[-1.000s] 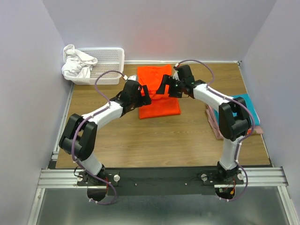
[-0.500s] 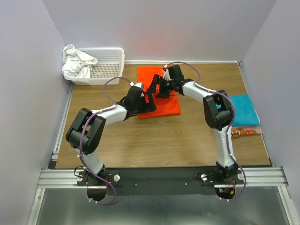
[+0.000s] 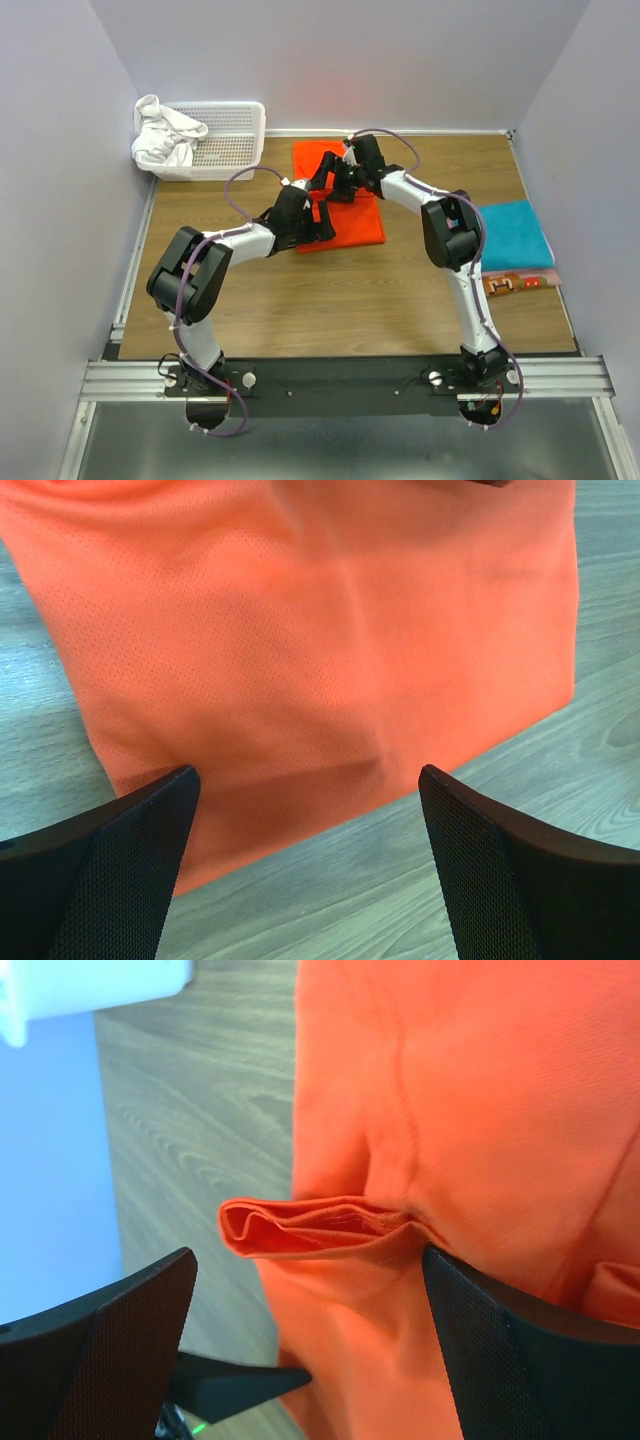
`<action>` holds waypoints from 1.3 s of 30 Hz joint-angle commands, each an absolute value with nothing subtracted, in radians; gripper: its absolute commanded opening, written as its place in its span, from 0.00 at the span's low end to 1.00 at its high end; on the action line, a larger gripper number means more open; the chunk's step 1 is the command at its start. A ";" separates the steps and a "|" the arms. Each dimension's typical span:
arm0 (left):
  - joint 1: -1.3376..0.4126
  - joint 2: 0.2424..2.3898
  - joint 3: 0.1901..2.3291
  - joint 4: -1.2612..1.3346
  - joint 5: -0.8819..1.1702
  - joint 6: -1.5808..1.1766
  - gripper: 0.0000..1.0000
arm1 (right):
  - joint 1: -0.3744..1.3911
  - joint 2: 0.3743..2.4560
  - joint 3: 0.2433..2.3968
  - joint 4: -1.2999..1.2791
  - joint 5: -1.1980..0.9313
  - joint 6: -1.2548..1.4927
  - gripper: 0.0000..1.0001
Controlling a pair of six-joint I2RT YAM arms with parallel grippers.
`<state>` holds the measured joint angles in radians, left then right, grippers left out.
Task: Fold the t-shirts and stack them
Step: Fold the tshirt
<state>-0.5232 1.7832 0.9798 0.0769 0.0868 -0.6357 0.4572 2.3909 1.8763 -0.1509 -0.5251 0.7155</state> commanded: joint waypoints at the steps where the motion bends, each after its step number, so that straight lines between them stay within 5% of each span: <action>1: -0.525 1.804 0.954 0.057 0.058 -0.618 0.98 | 0.454 2.440 1.931 -0.146 -0.450 0.738 1.00; 15: -0.525 1.718 0.923 0.041 0.031 -0.618 0.98 | 0.407 2.234 1.856 -0.147 -0.328 0.644 1.00; 26: -0.514 1.474 0.839 -0.058 -0.161 -0.657 0.98 | 0.385 1.690 1.154 -0.147 -0.060 0.597 1.00; 33: -0.500 1.476 0.790 -0.049 -0.144 -0.678 0.98 | 0.377 1.539 0.951 -0.150 -0.015 0.623 1.00; 39: -0.494 1.571 0.813 -0.041 -0.117 -0.675 0.72 | 0.367 1.572 0.925 -0.153 -0.038 0.646 0.96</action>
